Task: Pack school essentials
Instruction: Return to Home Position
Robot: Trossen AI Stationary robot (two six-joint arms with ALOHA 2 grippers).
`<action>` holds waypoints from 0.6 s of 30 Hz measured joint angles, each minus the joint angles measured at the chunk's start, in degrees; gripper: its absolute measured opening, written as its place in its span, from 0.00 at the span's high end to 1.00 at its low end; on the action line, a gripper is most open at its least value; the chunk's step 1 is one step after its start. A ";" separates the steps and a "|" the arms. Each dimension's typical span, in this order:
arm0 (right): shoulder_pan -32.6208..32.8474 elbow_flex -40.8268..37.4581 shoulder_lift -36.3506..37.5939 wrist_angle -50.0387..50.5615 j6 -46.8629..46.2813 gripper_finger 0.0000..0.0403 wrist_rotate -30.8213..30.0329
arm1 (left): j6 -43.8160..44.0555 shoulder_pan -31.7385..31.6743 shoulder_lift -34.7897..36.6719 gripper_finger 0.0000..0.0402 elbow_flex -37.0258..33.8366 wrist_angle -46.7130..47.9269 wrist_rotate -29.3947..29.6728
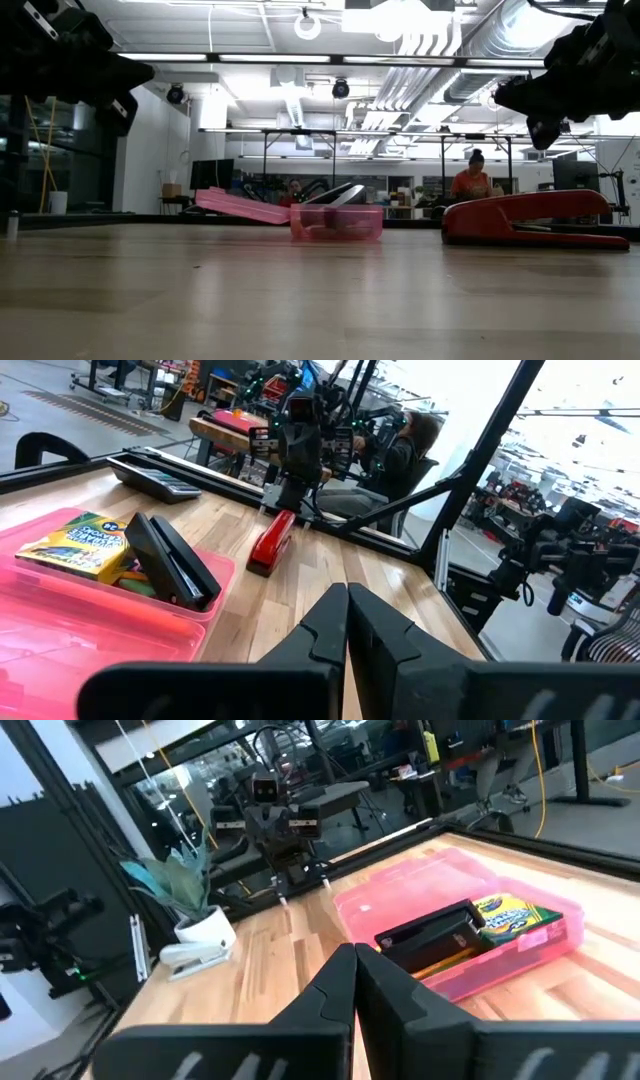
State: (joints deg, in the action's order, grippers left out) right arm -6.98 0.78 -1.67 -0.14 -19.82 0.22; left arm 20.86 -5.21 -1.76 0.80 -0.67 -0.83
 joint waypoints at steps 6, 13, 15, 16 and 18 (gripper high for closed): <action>0.00 0.00 -0.02 0.02 -3.33 1.00 -0.01 | -0.01 0.00 0.00 1.00 0.00 0.00 0.00; 0.00 0.00 -0.02 0.04 -3.73 1.00 -0.01 | -0.01 0.00 0.00 1.00 0.00 0.00 0.01; 0.00 0.00 -0.02 0.04 -3.73 1.00 -0.01 | 0.00 0.00 0.00 1.00 0.00 0.00 0.01; 0.00 0.00 -0.02 0.05 -3.73 1.00 -0.01 | 0.00 0.00 0.00 1.00 0.00 0.00 -0.01; 0.00 0.02 -0.02 0.07 -3.73 1.00 -0.01 | 0.00 0.00 0.00 1.00 0.00 0.00 -0.01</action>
State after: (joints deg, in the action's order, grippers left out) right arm -6.98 0.79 -1.70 -0.08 -23.55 0.21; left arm 20.86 -5.21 -1.76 0.80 -0.67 -0.84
